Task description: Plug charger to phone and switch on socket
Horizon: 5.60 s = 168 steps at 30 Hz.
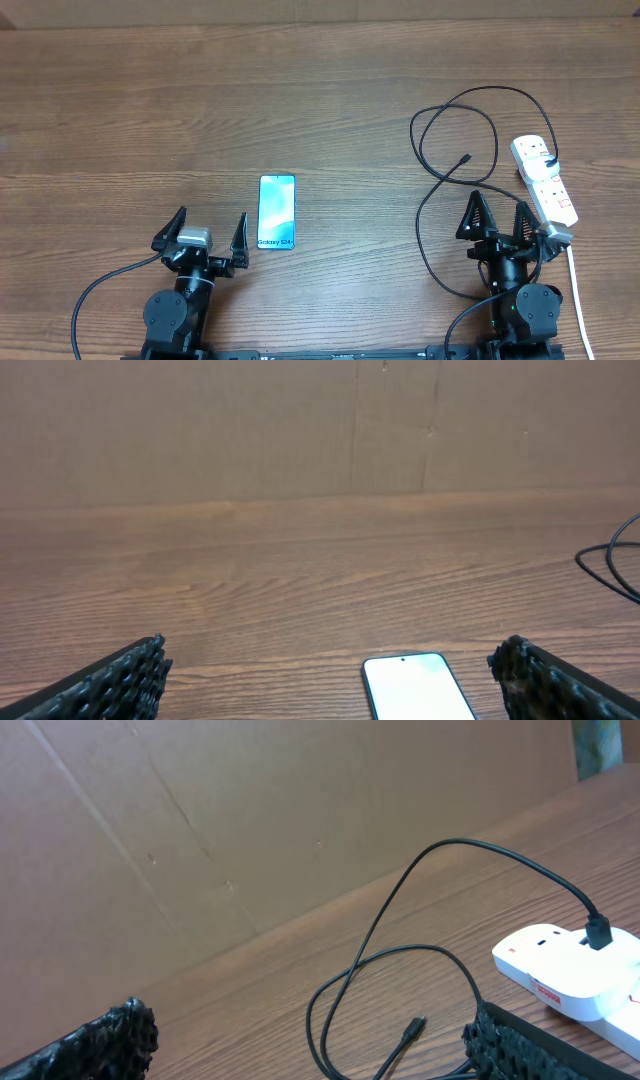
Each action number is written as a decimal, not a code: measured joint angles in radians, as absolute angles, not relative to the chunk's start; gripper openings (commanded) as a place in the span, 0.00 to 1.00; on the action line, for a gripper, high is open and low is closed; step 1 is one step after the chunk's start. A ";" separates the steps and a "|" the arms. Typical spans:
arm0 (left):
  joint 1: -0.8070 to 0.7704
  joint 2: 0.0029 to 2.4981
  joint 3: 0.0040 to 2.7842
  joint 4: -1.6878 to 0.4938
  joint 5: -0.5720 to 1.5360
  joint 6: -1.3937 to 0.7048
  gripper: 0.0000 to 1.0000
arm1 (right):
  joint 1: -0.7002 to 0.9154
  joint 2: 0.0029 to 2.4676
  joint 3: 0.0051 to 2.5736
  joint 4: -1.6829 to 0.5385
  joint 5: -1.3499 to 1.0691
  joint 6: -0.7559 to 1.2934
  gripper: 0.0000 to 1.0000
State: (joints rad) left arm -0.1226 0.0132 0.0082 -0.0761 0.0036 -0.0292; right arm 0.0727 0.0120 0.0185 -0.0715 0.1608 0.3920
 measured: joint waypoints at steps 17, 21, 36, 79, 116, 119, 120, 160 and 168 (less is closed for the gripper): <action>-0.123 0.013 0.008 -0.076 0.003 -0.029 1.00 | 0.073 0.012 0.019 -0.071 0.161 0.392 1.00; -0.123 0.013 0.008 -0.076 0.003 -0.029 1.00 | 0.073 0.012 0.019 -0.071 0.161 0.392 1.00; -0.123 0.013 0.008 -0.076 0.003 -0.029 1.00 | 0.072 0.012 0.019 -0.071 0.160 0.392 1.00; -0.123 0.013 0.008 -0.076 0.003 -0.029 1.00 | 0.072 0.012 0.019 -0.072 0.160 0.392 1.00; -0.123 0.013 0.008 -0.076 0.004 -0.023 1.00 | 0.073 0.012 0.019 -0.072 0.161 0.392 1.00; -0.123 0.013 0.008 -0.076 0.004 -0.030 1.00 | 0.072 0.012 0.019 -0.072 0.161 0.392 1.00; -0.123 0.013 0.008 -0.076 0.004 -0.031 0.99 | 0.072 0.012 0.019 -0.071 0.161 0.392 1.00; -0.123 0.729 0.840 -0.595 0.260 -0.201 1.00 | 0.073 0.012 0.019 -0.072 0.161 0.392 1.00; -0.154 1.117 1.248 -1.034 0.274 -0.204 1.00 | 0.073 0.012 0.019 -0.072 0.161 0.392 1.00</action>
State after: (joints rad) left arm -0.1543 1.1172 1.2484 -1.0340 0.2745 -0.2043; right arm 0.0727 0.0120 0.0185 -0.0715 0.1608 0.3923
